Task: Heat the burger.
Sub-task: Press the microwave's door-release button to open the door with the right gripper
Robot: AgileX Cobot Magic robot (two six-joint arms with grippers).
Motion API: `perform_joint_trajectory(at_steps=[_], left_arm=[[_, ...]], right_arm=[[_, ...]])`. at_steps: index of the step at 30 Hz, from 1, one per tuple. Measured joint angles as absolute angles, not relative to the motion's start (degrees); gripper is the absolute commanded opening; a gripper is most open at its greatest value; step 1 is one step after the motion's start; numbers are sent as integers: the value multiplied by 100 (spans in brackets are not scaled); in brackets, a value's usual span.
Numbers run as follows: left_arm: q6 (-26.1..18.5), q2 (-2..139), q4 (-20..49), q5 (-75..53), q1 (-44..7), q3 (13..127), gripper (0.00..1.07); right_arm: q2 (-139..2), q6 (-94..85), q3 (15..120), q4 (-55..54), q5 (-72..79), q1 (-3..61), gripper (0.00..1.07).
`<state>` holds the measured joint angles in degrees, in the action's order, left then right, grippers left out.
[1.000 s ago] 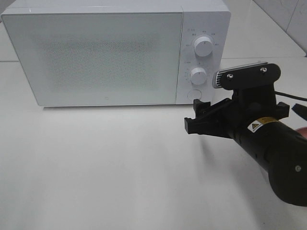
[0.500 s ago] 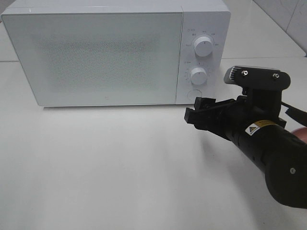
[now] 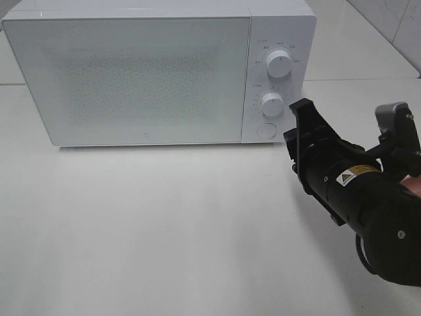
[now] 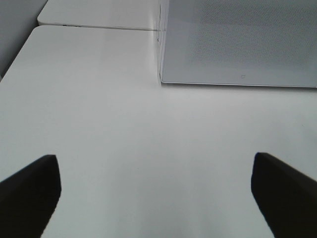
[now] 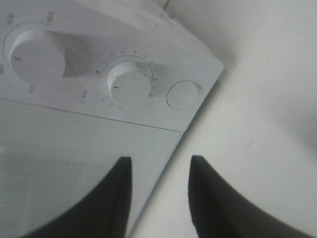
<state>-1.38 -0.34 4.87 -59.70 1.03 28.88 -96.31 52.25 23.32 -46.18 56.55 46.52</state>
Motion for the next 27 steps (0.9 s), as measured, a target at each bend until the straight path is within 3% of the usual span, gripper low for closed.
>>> perform_joint_trajectory(at_steps=[1, 3, 7, 27], left_arm=[[-138, -34, 487, -5970, 103, 2888, 100], [-138, -34, 487, -5970, 103, 2888, 100], [-138, -34, 487, -5970, 103, 2888, 100], [-138, -34, 487, -5970, 103, 2888, 100]], right_arm=[[-9631, 5225, 2332, -4618, 5655, 4652, 23], [-9631, 6068, 2332, -4647, 5655, 4652, 12], [-9631, 6394, 2332, -4853, 5655, 4652, 0], [-10393, 6537, 2893, -5288, 5615, 4578, 0]])
